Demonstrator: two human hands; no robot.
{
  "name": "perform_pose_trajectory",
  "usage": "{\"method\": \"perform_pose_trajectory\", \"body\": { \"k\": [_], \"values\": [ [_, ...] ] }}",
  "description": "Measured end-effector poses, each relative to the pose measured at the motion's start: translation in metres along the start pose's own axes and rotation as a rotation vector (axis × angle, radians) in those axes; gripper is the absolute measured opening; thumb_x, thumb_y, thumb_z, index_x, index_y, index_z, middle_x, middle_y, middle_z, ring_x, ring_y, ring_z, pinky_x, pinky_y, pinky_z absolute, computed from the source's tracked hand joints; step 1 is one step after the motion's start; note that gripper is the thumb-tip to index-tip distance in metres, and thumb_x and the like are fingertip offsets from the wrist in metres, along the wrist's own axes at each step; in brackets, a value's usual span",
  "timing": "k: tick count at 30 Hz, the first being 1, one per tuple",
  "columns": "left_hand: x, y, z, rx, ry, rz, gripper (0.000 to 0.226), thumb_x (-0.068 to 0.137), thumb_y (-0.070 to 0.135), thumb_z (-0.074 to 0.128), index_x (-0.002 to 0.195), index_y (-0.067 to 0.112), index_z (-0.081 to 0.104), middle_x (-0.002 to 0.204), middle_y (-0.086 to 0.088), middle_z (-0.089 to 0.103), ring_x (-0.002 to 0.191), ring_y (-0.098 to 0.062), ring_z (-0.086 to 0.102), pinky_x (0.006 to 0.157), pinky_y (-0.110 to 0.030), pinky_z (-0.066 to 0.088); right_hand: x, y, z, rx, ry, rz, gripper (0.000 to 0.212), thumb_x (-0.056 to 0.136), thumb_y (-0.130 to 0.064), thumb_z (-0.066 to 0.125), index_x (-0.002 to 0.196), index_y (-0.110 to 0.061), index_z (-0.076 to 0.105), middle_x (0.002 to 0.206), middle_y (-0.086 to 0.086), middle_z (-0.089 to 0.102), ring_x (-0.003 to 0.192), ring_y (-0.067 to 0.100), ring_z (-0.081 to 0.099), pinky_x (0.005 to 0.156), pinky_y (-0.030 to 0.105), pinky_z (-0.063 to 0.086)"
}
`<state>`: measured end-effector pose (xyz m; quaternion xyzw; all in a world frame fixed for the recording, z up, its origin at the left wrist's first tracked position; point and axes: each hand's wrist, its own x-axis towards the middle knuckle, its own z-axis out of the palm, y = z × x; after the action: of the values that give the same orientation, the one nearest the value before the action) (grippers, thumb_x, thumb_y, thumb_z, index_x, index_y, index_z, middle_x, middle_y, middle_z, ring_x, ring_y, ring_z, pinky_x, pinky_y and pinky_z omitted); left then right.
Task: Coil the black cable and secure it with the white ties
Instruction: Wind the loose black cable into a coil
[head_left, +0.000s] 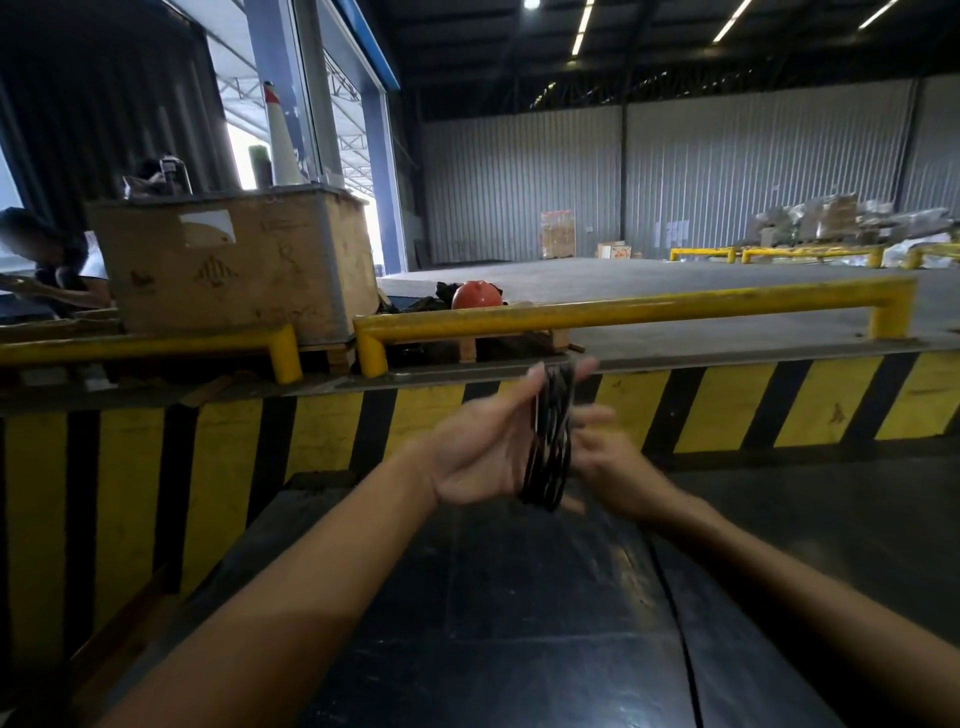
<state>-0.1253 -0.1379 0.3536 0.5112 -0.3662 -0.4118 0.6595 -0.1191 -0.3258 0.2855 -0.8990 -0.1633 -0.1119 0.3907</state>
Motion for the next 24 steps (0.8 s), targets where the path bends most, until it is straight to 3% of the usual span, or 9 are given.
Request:
{"method": "perform_pose_trajectory", "body": {
  "k": [3, 5, 8, 11, 14, 17, 20, 22, 24],
  "values": [
    [0.01, 0.014, 0.0, -0.032, 0.171, 0.2, 0.04, 0.093, 0.05, 0.031, 0.124, 0.046, 0.056, 0.148, -0.001, 0.038, 0.125, -0.029, 0.049, 0.092, -0.063, 0.043, -0.022, -0.008, 0.046, -0.137, -0.245, -0.035, 0.021, 0.098, -0.039, 0.038, 0.093, -0.028, 0.055, 0.086, -0.002, 0.063, 0.074, 0.011, 0.061, 0.074, 0.039, 0.056],
    [0.013, 0.016, -0.009, 0.043, 0.308, 0.268, 0.037, 0.096, 0.048, 0.029, 0.123, 0.05, 0.055, 0.15, 0.002, 0.033, 0.13, -0.027, 0.041, 0.09, -0.055, 0.044, -0.031, -0.013, 0.056, -0.214, -0.342, -0.073, 0.023, 0.098, -0.043, 0.036, 0.096, -0.026, 0.053, 0.082, 0.0, 0.063, 0.07, 0.015, 0.061, 0.068, 0.038, 0.054],
    [0.01, 0.009, -0.033, 0.412, 0.556, 0.253, 0.041, 0.096, 0.05, 0.031, 0.135, 0.045, 0.043, 0.155, -0.005, 0.029, 0.14, -0.03, 0.028, 0.093, -0.043, 0.035, -0.03, -0.015, 0.037, -0.251, -0.39, -0.094, 0.026, 0.098, -0.04, 0.039, 0.097, -0.02, 0.056, 0.079, -0.001, 0.061, 0.067, 0.012, 0.059, 0.062, 0.029, 0.05],
    [0.001, -0.002, -0.056, 0.944, 0.701, 0.064, 0.049, 0.092, 0.061, 0.03, 0.13, 0.038, 0.05, 0.14, -0.008, 0.049, 0.126, -0.026, 0.045, 0.094, -0.039, 0.039, -0.02, -0.013, -0.001, -0.335, -0.331, -0.103, 0.023, 0.097, -0.035, 0.043, 0.095, -0.02, 0.06, 0.077, -0.005, 0.059, 0.064, 0.002, 0.056, 0.059, 0.018, 0.044],
    [-0.007, -0.013, -0.063, 1.108, 0.614, -0.179, 0.044, 0.093, 0.058, 0.031, 0.115, 0.031, 0.059, 0.113, -0.003, 0.058, 0.097, -0.014, 0.056, 0.083, -0.035, 0.046, -0.009, -0.012, -0.04, -0.39, -0.193, -0.124, 0.021, 0.094, -0.035, 0.049, 0.088, -0.021, 0.063, 0.078, -0.004, 0.062, 0.068, 0.004, 0.06, 0.061, 0.018, 0.047],
    [-0.009, -0.02, -0.051, 1.135, 0.451, -0.394, 0.041, 0.092, 0.059, 0.032, 0.098, 0.033, 0.063, 0.103, 0.0, 0.062, 0.094, -0.021, 0.061, 0.079, -0.036, 0.047, 0.0, -0.013, -0.065, -0.43, -0.024, -0.174, 0.017, 0.089, -0.036, 0.056, 0.085, -0.023, 0.066, 0.071, -0.009, 0.061, 0.061, 0.001, 0.057, 0.054, 0.015, 0.041],
    [-0.005, -0.025, -0.035, 1.079, 0.277, -0.474, 0.042, 0.087, 0.067, 0.03, 0.115, 0.048, 0.056, 0.114, 0.006, 0.061, 0.103, -0.017, 0.059, 0.1, -0.044, 0.043, 0.006, -0.012, -0.071, -0.439, 0.134, -0.215, 0.011, 0.085, -0.035, 0.063, 0.084, -0.025, 0.065, 0.065, -0.012, 0.057, 0.057, -0.001, 0.054, 0.052, 0.013, 0.037],
    [-0.003, -0.025, -0.025, 0.995, 0.199, -0.472, 0.054, 0.085, 0.069, 0.032, 0.132, 0.045, 0.045, 0.113, 0.01, 0.057, 0.101, -0.01, 0.056, 0.097, -0.042, 0.044, 0.009, -0.011, -0.069, -0.38, 0.218, -0.205, 0.01, 0.083, -0.035, 0.066, 0.083, -0.025, 0.063, 0.065, -0.011, 0.057, 0.058, -0.001, 0.054, 0.051, 0.012, 0.037],
    [-0.001, -0.021, -0.016, 0.852, 0.141, -0.425, 0.062, 0.087, 0.066, 0.033, 0.142, 0.037, 0.037, 0.124, 0.004, 0.055, 0.11, -0.018, 0.057, 0.094, -0.042, 0.047, 0.01, -0.01, -0.062, -0.329, 0.246, -0.198, 0.011, 0.084, -0.036, 0.064, 0.082, -0.025, 0.063, 0.067, -0.008, 0.06, 0.059, 0.001, 0.055, 0.052, 0.014, 0.04]
  ]
}}
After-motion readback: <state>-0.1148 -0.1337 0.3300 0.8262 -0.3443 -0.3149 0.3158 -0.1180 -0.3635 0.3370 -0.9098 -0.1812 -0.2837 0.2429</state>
